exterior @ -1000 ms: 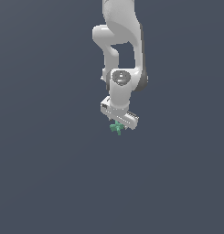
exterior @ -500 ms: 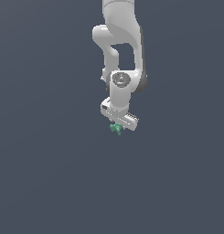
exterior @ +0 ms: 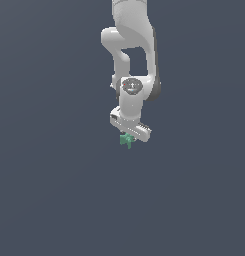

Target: Pick up the object and move it to a goal position.

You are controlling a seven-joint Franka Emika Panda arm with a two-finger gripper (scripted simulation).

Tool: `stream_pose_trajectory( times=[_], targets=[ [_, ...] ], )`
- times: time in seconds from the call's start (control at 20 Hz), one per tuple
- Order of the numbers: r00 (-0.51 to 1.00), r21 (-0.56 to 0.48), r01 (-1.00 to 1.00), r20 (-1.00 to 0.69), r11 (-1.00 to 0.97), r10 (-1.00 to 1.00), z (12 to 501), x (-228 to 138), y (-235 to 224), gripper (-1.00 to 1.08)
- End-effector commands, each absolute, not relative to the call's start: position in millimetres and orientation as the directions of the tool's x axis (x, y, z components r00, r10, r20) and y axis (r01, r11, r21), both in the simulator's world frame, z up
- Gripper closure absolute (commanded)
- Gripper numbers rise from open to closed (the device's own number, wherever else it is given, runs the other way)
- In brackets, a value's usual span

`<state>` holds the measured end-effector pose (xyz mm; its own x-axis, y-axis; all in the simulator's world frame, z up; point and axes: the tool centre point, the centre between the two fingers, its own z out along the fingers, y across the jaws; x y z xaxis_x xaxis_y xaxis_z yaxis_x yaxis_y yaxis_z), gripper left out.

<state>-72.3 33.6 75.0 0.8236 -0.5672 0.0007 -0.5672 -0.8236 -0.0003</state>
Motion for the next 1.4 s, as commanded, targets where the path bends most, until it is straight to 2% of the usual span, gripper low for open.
stream_pose_trajectory(
  times=[0.0,0.5,1.35],
  targets=[
    [0.824,-0.001,-0.567,0.001,-0.824,-0.567,79.8,-73.5,32.5,1.08],
    [0.823,-0.001,-0.567,0.001,-0.823,-0.567,128.4,-89.2,21.2,1.08],
    [0.823,-0.001,-0.567,0.0,-0.823,-0.567,276.6,-133.1,-13.4,1.08]
  ],
)
